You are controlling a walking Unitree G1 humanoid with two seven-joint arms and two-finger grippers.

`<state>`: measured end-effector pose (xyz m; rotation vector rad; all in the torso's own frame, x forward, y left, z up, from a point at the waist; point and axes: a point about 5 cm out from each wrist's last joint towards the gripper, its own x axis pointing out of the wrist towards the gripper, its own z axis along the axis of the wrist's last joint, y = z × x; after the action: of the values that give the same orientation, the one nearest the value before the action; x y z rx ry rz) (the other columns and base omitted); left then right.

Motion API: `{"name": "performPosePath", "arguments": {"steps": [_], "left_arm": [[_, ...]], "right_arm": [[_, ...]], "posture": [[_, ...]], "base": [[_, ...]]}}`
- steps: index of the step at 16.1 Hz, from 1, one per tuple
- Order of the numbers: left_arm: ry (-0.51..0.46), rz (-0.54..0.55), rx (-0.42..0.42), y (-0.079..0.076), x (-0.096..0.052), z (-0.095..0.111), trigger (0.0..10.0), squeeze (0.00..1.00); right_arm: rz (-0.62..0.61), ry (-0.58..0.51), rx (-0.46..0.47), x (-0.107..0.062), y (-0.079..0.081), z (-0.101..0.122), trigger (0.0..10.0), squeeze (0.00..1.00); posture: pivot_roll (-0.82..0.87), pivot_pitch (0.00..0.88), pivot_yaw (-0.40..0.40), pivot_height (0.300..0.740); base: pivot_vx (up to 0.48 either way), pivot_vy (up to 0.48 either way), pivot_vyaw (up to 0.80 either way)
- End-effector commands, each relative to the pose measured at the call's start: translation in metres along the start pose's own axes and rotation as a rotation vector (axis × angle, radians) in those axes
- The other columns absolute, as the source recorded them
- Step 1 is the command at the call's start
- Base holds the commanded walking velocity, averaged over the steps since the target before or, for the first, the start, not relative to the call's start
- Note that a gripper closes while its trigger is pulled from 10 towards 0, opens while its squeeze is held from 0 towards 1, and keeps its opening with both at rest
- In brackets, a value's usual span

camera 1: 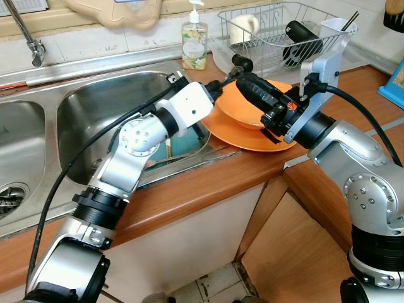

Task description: Kitchen organization

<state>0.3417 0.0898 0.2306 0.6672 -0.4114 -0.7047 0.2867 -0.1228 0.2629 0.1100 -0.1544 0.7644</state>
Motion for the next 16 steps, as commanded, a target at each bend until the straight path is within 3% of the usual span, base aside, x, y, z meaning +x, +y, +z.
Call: {"name": "performPosePath", "arguments": {"steps": [1, 2, 3, 4, 5, 9, 10, 12, 13, 16], "left_arm": [[0.013, 0.032, 0.025, 0.011, -0.002, -0.001, 0.0, 0.00], [0.029, 0.042, 0.033, 0.015, -0.004, -0.005, 0.0, 0.00], [0.045, 0.051, 0.040, 0.019, -0.006, -0.008, 0.0, 0.00], [0.056, 0.056, 0.045, 0.021, -0.008, -0.010, 0.0, 0.00], [0.193, 0.071, 0.088, 0.035, -0.021, -0.033, 0.0, 0.00], [0.425, 0.059, 0.102, 0.041, -0.045, -0.075, 0.2, 0.00], [0.483, 0.044, 0.091, 0.038, -0.050, -0.085, 3.8, 0.00], [0.582, -0.003, 0.075, 0.027, -0.058, -0.106, 10.0, 0.00], [0.638, -0.052, 0.074, 0.019, -0.061, -0.117, 10.0, 0.00], [0.712, -0.095, 0.053, 0.016, -0.065, -0.126, 10.0, 0.00]], "right_arm": [[0.003, 0.002, -0.012, 0.000, 0.003, 0.001, 10.0, 1.00], [-0.001, 0.005, -0.022, 0.000, 0.003, 0.001, 10.0, 0.99], [0.000, 0.012, -0.029, -0.001, 0.004, 0.000, 10.0, 0.00], [0.001, 0.016, -0.033, -0.001, 0.004, 0.000, 10.0, 0.00], [0.047, 0.100, -0.113, -0.004, 0.010, -0.011, 10.0, 0.00], [0.110, 0.208, -0.180, -0.007, 0.021, -0.028, 10.0, 0.00], [0.111, 0.230, -0.192, -0.007, 0.023, -0.032, 10.0, 0.00], [0.112, 0.279, -0.219, -0.006, 0.027, -0.043, 10.0, 0.00], [0.103, 0.312, -0.228, -0.005, 0.028, -0.050, 10.0, 0.00], [0.091, 0.368, -0.229, -0.008, 0.030, -0.061, 10.0, 0.00]], "posture": [[-0.13, 0.000, 0.029, 0.740], [-0.13, 0.000, 0.031, 0.740], [-0.13, 0.000, 0.031, 0.740], [-0.13, 0.000, 0.031, 0.740], [-0.14, 0.000, 0.033, 0.740], [-0.14, 0.000, 0.036, 0.740], [-0.13, 0.000, 0.036, 0.740], [-0.13, 0.000, 0.035, 0.740], [-0.14, 0.000, 0.034, 0.740], [-0.14, 0.000, 0.036, 0.740]], "base": [[0.000, 0.000, 0.00], [0.000, 0.000, 0.00], [0.000, 0.000, 0.00], [0.000, 0.000, 0.00], [0.000, 0.000, 0.00], [0.000, 0.000, 0.00], [0.000, 0.000, 0.00], [0.000, 0.000, 0.00], [0.000, 0.000, 0.00], [0.000, 0.000, 0.00]]}}
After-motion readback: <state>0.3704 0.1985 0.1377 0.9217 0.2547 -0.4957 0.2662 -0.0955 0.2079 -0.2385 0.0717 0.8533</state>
